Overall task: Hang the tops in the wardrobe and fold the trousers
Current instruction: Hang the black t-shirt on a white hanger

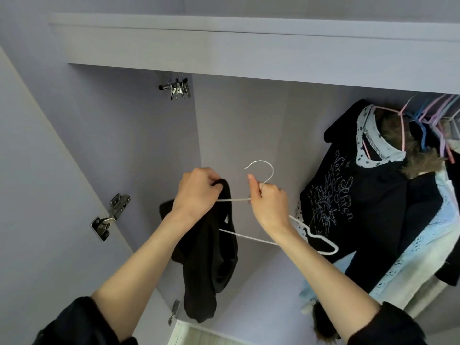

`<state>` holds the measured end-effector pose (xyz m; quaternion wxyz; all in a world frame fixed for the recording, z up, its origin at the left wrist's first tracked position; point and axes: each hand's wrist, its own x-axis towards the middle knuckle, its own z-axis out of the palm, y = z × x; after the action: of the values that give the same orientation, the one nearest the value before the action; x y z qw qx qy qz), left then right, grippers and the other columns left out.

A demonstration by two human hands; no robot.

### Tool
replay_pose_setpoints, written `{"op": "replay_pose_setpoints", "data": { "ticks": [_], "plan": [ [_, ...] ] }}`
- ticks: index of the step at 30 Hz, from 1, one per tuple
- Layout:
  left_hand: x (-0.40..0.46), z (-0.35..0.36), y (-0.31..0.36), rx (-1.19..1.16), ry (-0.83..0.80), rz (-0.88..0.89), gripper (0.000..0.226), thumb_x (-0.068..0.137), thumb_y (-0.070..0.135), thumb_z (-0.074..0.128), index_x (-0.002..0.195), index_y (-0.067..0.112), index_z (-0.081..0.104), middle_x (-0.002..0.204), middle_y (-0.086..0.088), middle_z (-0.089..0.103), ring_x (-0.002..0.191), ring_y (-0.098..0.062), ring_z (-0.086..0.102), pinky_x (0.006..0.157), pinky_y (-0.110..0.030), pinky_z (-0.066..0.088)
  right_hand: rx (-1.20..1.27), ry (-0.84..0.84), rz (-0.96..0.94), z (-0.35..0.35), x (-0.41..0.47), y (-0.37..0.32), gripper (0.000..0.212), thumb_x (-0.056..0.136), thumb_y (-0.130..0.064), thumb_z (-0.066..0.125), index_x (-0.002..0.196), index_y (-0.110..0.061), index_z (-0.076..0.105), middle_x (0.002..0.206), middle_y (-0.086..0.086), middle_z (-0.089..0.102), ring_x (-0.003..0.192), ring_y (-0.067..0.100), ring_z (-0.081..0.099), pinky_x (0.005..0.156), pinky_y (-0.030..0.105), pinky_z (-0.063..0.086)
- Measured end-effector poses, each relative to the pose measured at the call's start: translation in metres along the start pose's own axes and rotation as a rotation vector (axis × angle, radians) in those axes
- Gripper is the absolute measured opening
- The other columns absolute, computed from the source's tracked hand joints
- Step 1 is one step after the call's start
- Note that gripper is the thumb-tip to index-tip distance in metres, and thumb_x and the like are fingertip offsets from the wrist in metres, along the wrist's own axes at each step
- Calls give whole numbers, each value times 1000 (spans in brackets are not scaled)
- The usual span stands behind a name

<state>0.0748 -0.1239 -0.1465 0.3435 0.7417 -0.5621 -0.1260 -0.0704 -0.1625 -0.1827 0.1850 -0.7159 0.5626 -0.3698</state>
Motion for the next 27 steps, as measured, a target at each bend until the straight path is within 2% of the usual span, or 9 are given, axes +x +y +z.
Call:
{"op": "replay_pose_setpoints", "data": {
  "ticks": [4, 7, 9, 12, 16, 19, 21, 24, 27],
  "plan": [
    [-2, 1, 2, 98, -86, 171, 21, 91, 18, 58, 107, 14, 70, 90, -1, 64, 90, -16, 59, 78, -19, 40, 205, -14, 127, -8, 4, -10, 68, 103, -37, 23, 74, 5, 67, 77, 9, 71, 76, 21, 53, 75, 29, 34],
    [-4, 0, -2, 316, -170, 408, 34, 94, 32, 54, 124, 18, 61, 94, 5, 41, 96, -17, 45, 81, -21, 27, 297, -28, 182, -14, 4, -9, 68, 102, -38, 24, 74, 5, 67, 66, 2, 65, 76, 18, 53, 76, 29, 37],
    [-1, -2, -3, 420, -156, 522, 33, 95, 31, 52, 125, 20, 60, 100, 4, 41, 104, -18, 42, 80, -23, 20, 369, -41, 238, -15, 5, -8, 66, 102, -40, 28, 63, -2, 66, 58, -5, 59, 71, 15, 53, 75, 27, 37],
    [6, -3, -5, 311, -139, 532, 24, 94, 18, 54, 115, 13, 64, 106, -4, 57, 97, -24, 55, 83, -31, 39, 456, -42, 234, -17, 8, -12, 56, 99, -41, 40, 54, -13, 61, 58, -3, 62, 65, 12, 55, 72, 26, 40],
    [8, -4, -13, 248, -62, 475, 20, 94, 12, 54, 110, 10, 66, 100, -8, 60, 86, -27, 59, 74, -41, 49, 333, 149, -118, -21, 4, -8, 16, 91, -24, 60, 93, -8, 62, 98, 1, 56, 88, 16, 54, 75, 11, 36],
    [9, -7, -17, 202, 27, 477, 21, 93, 10, 56, 110, 8, 67, 98, -9, 61, 84, -30, 60, 72, -40, 50, 50, 312, -554, -16, -24, 7, 17, 90, -20, 52, 85, -7, 62, 82, 5, 56, 77, 20, 51, 73, 28, 41],
    [9, -12, -14, 164, 66, 495, 20, 92, 8, 57, 108, 6, 68, 97, -10, 62, 82, -31, 61, 72, -42, 51, -141, -33, -586, -1, -49, 20, 24, 94, -31, 46, 94, -13, 63, 74, 4, 62, 70, 24, 59, 65, 34, 47],
    [8, -19, -8, 115, 127, 533, 17, 90, 8, 59, 105, 5, 68, 94, -9, 62, 80, -27, 61, 73, -36, 49, -454, -623, -265, 23, -63, 48, 49, 96, -49, 40, 138, -24, 39, 93, 9, 68, 90, 29, 64, 75, 34, 48],
    [8, -28, -8, 84, 174, 519, 18, 91, 8, 59, 106, 4, 67, 94, -6, 62, 81, -20, 58, 74, -26, 43, -595, -731, -192, 29, -53, 70, 56, 96, -51, 38, 144, -25, 28, 115, 12, 63, 106, 32, 58, 85, 35, 44]
  ]
}}
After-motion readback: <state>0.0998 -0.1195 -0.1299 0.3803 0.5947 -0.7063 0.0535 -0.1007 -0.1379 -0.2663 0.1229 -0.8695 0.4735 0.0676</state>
